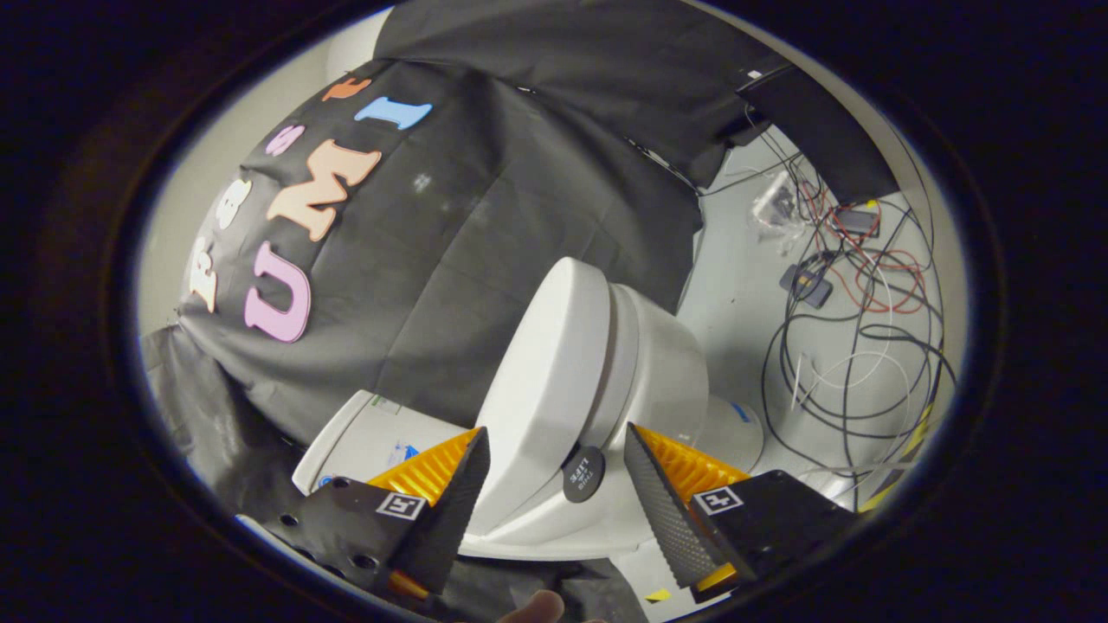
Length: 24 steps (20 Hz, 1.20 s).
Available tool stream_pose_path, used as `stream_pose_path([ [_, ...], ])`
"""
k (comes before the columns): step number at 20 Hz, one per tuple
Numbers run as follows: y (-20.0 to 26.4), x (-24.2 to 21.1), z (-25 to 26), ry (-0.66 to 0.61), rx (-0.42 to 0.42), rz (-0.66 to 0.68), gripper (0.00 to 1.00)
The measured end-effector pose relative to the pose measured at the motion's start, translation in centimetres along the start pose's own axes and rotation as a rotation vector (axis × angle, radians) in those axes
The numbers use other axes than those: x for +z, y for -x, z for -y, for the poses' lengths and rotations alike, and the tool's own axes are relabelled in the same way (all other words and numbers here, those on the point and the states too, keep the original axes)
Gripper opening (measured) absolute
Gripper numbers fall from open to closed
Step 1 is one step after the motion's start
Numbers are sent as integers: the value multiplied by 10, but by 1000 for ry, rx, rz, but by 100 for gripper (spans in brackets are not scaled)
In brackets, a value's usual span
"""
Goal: Open the toilet lid.
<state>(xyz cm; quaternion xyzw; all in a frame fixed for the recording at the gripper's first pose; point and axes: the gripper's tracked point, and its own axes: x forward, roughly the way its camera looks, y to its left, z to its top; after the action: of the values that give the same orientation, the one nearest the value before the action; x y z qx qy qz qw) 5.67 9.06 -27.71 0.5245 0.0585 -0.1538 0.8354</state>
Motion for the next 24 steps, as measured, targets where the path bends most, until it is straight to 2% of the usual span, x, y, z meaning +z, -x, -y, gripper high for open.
stream_pose_path([
  [4,-12,-20,8,-60,-4,-59,95],
  [5,-11,-23,4,-80,9,-68,85],
  [7,-18,-22,2,-129,44,-52,85],
  [10,-27,-46,19,-169,-3,-125,57],
  [13,-27,-43,11,-234,52,-96,29],
  [15,-27,-41,10,-293,60,-93,10],
  [17,-28,-41,8,-319,47,-100,10],
  [20,-28,-36,14,-256,-14,-85,9],
  [24,-26,-27,18,-325,-21,-85,10],
])
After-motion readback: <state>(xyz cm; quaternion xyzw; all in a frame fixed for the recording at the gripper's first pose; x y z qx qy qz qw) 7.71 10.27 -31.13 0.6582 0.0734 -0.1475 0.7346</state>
